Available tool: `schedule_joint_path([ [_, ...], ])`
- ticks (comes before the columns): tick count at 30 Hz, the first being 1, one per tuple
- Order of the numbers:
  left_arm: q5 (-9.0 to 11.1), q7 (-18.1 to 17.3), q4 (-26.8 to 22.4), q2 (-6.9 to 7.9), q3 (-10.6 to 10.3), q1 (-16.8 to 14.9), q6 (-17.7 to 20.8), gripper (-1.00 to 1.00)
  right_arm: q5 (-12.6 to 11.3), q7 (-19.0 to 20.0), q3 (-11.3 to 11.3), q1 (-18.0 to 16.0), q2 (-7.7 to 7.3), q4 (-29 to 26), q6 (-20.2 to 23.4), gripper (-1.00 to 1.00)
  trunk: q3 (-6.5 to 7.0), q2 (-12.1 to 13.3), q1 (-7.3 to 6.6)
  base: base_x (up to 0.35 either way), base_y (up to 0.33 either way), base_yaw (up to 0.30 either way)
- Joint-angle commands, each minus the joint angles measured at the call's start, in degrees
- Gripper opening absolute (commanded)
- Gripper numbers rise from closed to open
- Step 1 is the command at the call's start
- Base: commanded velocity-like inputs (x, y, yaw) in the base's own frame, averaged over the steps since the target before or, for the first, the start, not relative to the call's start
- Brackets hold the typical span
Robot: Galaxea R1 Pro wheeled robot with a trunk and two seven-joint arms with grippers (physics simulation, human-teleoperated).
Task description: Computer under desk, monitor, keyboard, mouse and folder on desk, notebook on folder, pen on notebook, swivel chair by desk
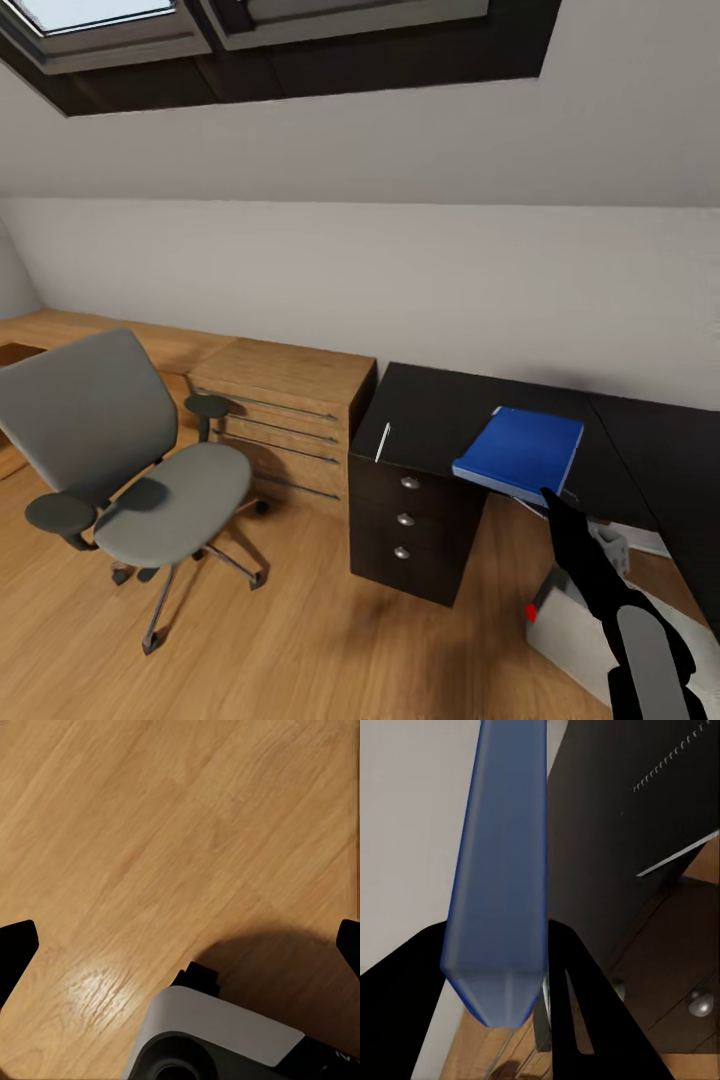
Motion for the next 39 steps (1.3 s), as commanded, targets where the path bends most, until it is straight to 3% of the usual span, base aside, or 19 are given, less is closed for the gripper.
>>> schedule_joint_path([
  [1,0.6,0.4,0.0,0.05,-0.4,0.0,-0.4,1.0,-0.6,-0.3,-0.8,-0.1,0.08,-0.1,0.2,-1.0,-0.13,0.0,0.0,0.0,0.0,-0.214],
  [8,0.6,0.4,0.0,0.05,-0.4,0.0,-0.7,1.0,-0.7,-0.2,-2.9,-0.1,0.14,0.1,-0.4,-1.0,-0.6,0.0,0.0,0.0,0.0,-0.216],
  [39,0.8,0.4,0.1,0.15,-0.3,0.0,-0.7,1.0,-0.8,-0.3,-2.7,-0.1,-0.03,-2.3,0.0,-1.0,-2.66,0.0,0.0,0.0,0.0,-0.219],
])
